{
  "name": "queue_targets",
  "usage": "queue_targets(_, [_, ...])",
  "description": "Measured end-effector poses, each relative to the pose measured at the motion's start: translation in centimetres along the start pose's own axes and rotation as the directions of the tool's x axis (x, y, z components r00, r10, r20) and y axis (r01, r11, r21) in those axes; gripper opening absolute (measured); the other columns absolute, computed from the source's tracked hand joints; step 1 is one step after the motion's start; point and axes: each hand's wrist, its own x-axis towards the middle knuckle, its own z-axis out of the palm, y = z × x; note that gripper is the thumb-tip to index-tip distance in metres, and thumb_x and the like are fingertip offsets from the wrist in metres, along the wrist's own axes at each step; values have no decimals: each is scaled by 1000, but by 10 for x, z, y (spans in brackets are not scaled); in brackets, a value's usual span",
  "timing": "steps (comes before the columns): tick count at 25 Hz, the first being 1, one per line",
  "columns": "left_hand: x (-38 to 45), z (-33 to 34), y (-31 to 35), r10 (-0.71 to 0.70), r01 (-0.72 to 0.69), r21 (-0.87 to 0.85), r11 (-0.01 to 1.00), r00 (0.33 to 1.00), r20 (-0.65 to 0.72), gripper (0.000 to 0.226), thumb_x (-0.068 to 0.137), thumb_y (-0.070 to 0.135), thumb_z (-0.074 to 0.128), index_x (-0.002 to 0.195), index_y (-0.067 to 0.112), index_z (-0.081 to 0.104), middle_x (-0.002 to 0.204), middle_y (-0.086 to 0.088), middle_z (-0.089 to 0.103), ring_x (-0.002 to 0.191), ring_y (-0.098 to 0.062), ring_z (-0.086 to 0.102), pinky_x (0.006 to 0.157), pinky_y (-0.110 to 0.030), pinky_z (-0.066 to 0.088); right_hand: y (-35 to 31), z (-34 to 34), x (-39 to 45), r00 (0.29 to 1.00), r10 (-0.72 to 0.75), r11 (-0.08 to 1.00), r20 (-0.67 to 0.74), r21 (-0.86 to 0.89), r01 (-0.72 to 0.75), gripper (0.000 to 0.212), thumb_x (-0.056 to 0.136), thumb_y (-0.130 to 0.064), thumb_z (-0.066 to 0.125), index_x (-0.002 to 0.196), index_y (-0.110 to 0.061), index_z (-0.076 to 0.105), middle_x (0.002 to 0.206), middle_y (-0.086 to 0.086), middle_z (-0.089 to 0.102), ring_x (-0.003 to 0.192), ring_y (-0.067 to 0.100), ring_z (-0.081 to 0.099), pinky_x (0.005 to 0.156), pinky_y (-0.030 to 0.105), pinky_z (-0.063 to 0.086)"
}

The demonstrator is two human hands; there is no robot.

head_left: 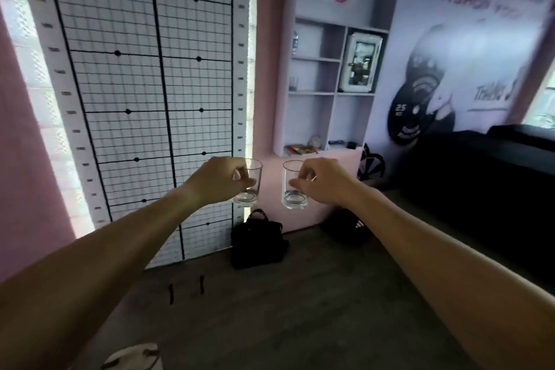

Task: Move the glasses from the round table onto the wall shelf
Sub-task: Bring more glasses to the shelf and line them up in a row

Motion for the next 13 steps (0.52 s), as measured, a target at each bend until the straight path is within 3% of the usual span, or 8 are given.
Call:
queue_targets(3, [67,33,15,100,-97,-55,994,994,53,16,85,37,73,82,24,64,83,5,69,86,-17,66,79,-35,54,47,-22,15,991,121,992,-60,-32,-123,27,79,-50,72,66,-31,58,81,-12,56,76,10,53,68,27,41])
queue_targets(7, [159,57,22,197,-191,-80,978,978,65,18,85,39,71,90,22,69,85,4,68,83,-16,64,66,-24,46,89,-51,54,970,209,968,-126,-113,-223,28,78,-52,71,64,-32,56,74,-14,57,77,14,57,71,29,43])
queue_targets(11, [241,73,12,286,-280,-84,956,955,80,28,85,40,70,102,18,71,90,0,71,83,-19,65,77,-36,54,122,-64,106,947,258,951,-190,-125,-284,27,77,-50,72,63,-32,56,74,-12,60,78,15,60,72,27,43])
queue_targets(13, [275,82,2,311,-306,-69,950,947,79,24,86,40,71,96,18,70,87,1,70,82,-20,64,74,-35,52,137,-62,130,935,274,947,-225,-108,-303,26,77,-49,73,65,-31,58,72,-11,61,76,14,61,70,25,42])
